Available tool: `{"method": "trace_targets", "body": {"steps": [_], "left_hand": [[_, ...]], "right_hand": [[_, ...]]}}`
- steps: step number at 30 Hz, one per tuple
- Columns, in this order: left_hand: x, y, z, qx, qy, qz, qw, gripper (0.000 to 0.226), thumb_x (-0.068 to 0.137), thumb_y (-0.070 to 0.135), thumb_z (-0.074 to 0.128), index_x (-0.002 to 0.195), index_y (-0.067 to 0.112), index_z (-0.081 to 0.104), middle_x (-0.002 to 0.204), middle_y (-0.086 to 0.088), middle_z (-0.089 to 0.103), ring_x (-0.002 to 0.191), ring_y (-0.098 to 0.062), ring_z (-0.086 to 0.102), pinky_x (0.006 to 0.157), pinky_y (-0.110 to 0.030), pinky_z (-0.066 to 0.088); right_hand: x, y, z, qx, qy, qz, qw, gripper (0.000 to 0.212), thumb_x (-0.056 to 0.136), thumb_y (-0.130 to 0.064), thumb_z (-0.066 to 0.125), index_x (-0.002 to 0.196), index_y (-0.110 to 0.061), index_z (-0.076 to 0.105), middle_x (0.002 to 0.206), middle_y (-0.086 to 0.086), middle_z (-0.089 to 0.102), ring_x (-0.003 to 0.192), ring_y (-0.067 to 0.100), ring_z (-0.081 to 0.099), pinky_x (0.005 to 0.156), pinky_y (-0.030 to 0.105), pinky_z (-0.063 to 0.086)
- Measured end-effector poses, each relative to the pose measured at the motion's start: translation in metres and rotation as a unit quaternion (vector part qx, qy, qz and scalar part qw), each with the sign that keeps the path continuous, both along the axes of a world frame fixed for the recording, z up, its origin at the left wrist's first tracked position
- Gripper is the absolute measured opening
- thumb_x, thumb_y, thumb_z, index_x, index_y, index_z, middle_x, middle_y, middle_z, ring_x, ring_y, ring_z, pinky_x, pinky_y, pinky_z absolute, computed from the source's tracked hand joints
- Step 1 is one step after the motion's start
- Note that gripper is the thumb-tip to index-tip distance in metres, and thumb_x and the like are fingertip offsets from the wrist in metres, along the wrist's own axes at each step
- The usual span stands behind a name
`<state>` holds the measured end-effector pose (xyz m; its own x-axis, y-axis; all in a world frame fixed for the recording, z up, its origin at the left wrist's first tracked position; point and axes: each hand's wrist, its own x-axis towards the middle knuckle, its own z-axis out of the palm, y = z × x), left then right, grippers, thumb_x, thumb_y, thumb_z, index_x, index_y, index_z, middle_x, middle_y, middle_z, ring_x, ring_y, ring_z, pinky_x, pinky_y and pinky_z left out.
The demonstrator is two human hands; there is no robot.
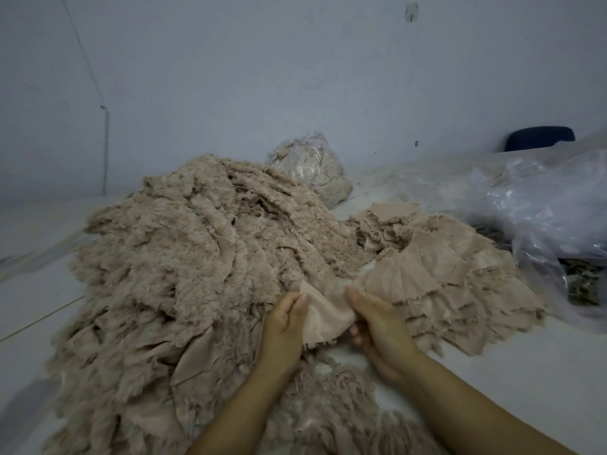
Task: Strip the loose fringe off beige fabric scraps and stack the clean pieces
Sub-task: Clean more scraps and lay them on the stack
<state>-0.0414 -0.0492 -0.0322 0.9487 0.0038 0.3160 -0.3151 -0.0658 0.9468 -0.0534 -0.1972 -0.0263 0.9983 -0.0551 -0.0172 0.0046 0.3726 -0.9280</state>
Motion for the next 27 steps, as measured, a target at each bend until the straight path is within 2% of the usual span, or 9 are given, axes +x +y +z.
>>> {"method": "trace_targets", "body": {"steps": [6, 8, 11, 14, 17, 21, 23, 25, 27], "left_hand": [[0.007, 0.010, 0.003, -0.048, 0.025, 0.098, 0.994, 0.031, 0.098, 0.019, 0.047, 0.070, 0.013, 0.057, 0.042, 0.011, 0.047, 0.041, 0.000, 0.040, 0.041, -0.014, 0.034], [0.014, 0.021, 0.003, -0.037, 0.028, 0.165, 0.985, 0.032, 0.099, 0.022, 0.047, 0.068, 0.017, 0.055, 0.042, 0.013, 0.044, 0.043, -0.003, 0.039, 0.046, -0.020, 0.035], [0.023, 0.033, 0.000, 0.006, 0.050, 0.188, 0.981, 0.020, 0.096, 0.021, 0.052, 0.077, 0.021, 0.056, 0.060, 0.010, 0.052, 0.060, -0.011, 0.048, 0.055, -0.025, 0.038], [0.027, 0.038, -0.006, 0.150, 0.096, 0.132, 0.975, 0.014, 0.087, 0.024, 0.065, 0.082, 0.020, 0.052, 0.071, 0.003, 0.051, 0.069, -0.016, 0.048, 0.062, -0.027, 0.039], [0.027, 0.042, -0.007, 0.207, 0.093, 0.132, 0.965, 0.018, 0.083, 0.022, 0.069, 0.077, 0.024, 0.052, 0.072, 0.003, 0.056, 0.068, -0.017, 0.054, 0.063, -0.028, 0.044], [0.027, 0.047, -0.001, 0.181, 0.047, 0.185, 0.965, 0.016, 0.088, 0.016, 0.063, 0.077, 0.026, 0.056, 0.076, 0.001, 0.061, 0.076, -0.023, 0.061, 0.071, -0.033, 0.050], [0.024, 0.044, 0.003, 0.166, 0.030, 0.143, 0.975, 0.021, 0.089, 0.011, 0.061, 0.079, 0.029, 0.059, 0.080, -0.002, 0.065, 0.080, -0.021, 0.064, 0.073, -0.034, 0.052], [0.018, 0.042, 0.007, 0.195, -0.027, 0.051, 0.979, 0.035, 0.088, -0.002, 0.055, 0.088, 0.031, 0.064, 0.092, 0.005, 0.067, 0.092, -0.010, 0.063, 0.083, -0.021, 0.048], [0.019, 0.045, 0.004, 0.332, -0.106, -0.014, 0.937, 0.049, 0.082, -0.014, 0.045, 0.110, 0.021, 0.066, 0.113, 0.013, 0.057, 0.113, -0.005, 0.048, 0.099, -0.007, 0.029]], "right_hand": [[0.019, -0.029, 0.037, -0.132, -0.050, -0.186, 0.972, 0.017, 0.092, -0.024, 0.062, 0.078, -0.015, 0.065, 0.059, 0.003, 0.064, 0.051, 0.019, 0.061, 0.046, 0.029, 0.051], [0.027, -0.053, 0.048, -0.307, -0.045, -0.257, 0.915, 0.011, 0.091, -0.026, 0.062, 0.092, -0.016, 0.066, 0.085, 0.006, 0.065, 0.074, 0.022, 0.059, 0.068, 0.031, 0.046], [0.026, -0.060, 0.051, -0.480, -0.072, -0.327, 0.811, 0.032, 0.091, -0.025, 0.061, 0.120, -0.016, 0.052, 0.122, 0.010, 0.049, 0.086, 0.014, 0.047, 0.075, 0.026, 0.035], [0.015, -0.019, 0.038, -0.506, -0.145, -0.145, 0.838, 0.003, 0.092, -0.025, 0.058, 0.091, -0.024, 0.056, 0.094, -0.001, 0.062, 0.073, 0.004, 0.053, 0.062, 0.011, 0.040], [0.005, 0.021, 0.012, -0.542, -0.091, 0.051, 0.834, 0.021, 0.082, -0.046, 0.068, 0.080, -0.027, 0.057, 0.073, -0.010, 0.061, 0.065, 0.001, 0.055, 0.061, 0.019, 0.045], [0.007, 0.045, 0.005, -0.601, -0.106, 0.054, 0.790, 0.041, 0.074, -0.059, 0.067, 0.074, -0.018, 0.062, 0.071, -0.004, 0.060, 0.065, 0.007, 0.054, 0.057, 0.028, 0.041], [0.011, 0.048, 0.003, -0.627, -0.106, 0.064, 0.769, 0.037, 0.084, -0.046, 0.063, 0.075, -0.010, 0.062, 0.072, 0.004, 0.060, 0.071, 0.019, 0.058, 0.059, 0.031, 0.039], [0.012, 0.045, 0.003, -0.606, -0.128, 0.067, 0.782, 0.024, 0.091, -0.030, 0.058, 0.074, -0.013, 0.057, 0.073, 0.000, 0.054, 0.073, 0.018, 0.053, 0.061, 0.029, 0.034], [0.010, 0.040, 0.005, -0.553, -0.149, 0.063, 0.818, 0.018, 0.092, -0.019, 0.056, 0.075, -0.016, 0.053, 0.073, -0.007, 0.047, 0.070, 0.009, 0.045, 0.065, 0.025, 0.032]]}}
